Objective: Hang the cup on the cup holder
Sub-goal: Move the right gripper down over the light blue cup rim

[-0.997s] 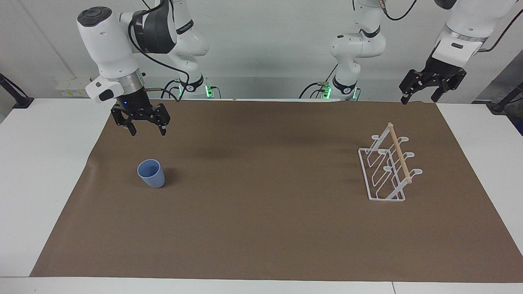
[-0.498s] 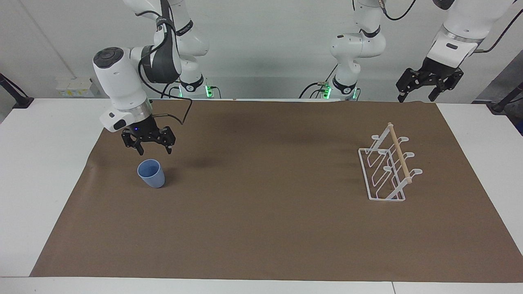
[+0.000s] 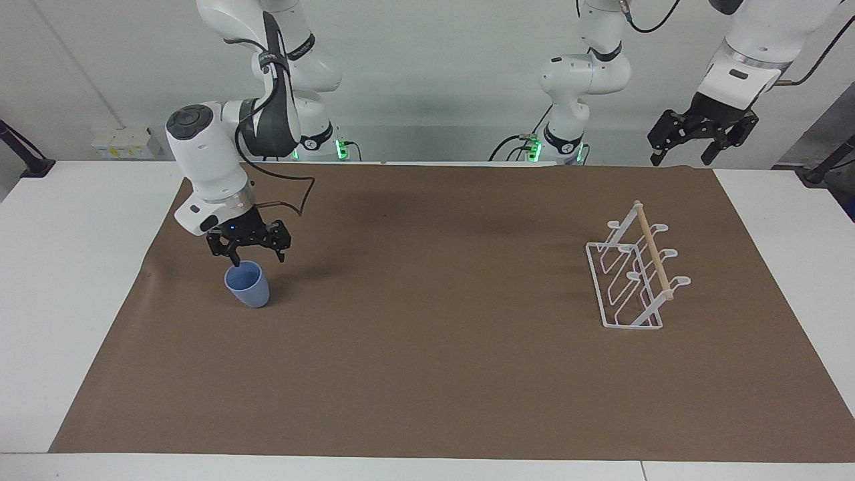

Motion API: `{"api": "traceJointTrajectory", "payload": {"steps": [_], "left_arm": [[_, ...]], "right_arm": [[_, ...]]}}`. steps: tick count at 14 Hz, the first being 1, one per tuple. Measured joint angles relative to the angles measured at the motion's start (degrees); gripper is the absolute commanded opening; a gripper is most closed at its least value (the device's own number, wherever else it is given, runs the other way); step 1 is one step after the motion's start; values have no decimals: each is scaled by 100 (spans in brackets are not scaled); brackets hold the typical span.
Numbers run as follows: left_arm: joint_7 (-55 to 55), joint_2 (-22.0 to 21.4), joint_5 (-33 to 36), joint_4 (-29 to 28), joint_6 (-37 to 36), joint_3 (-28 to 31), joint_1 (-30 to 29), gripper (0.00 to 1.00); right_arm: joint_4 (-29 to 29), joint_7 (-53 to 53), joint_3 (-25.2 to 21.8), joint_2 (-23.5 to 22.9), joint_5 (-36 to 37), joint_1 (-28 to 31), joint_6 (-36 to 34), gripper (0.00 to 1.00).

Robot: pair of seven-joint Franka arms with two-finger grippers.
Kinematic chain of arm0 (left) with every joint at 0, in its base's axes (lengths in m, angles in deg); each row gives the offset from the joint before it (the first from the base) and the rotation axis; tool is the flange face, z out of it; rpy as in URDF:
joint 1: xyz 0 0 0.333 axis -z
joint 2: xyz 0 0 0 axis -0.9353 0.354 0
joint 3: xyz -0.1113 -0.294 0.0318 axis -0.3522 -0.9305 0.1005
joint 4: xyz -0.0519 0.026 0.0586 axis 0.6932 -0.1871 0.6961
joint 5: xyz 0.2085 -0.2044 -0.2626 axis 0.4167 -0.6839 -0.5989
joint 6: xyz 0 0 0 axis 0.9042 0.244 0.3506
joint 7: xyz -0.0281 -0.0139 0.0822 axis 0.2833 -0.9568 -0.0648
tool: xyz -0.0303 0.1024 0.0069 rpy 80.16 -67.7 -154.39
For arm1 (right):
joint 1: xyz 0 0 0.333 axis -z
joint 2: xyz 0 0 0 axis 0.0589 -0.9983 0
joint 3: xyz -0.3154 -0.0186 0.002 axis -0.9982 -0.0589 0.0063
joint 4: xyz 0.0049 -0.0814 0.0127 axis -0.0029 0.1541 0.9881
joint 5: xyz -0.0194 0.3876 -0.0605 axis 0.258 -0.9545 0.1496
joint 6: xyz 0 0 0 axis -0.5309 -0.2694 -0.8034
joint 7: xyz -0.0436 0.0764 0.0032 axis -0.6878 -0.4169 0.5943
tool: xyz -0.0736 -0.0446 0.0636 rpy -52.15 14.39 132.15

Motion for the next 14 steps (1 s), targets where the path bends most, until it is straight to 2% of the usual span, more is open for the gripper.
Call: {"api": "traceJointTrajectory", "payload": {"steps": [11, 14], "left_arm": [[-35, 0, 0, -6, -8, -39, 8, 100], [-56, -1, 0, -39, -9, -58, 24, 100]], "right_arm": [[415, -9, -5, -222, 2, 134, 499, 100], [416, -10, -4, -223, 2, 141, 506, 77]]}}
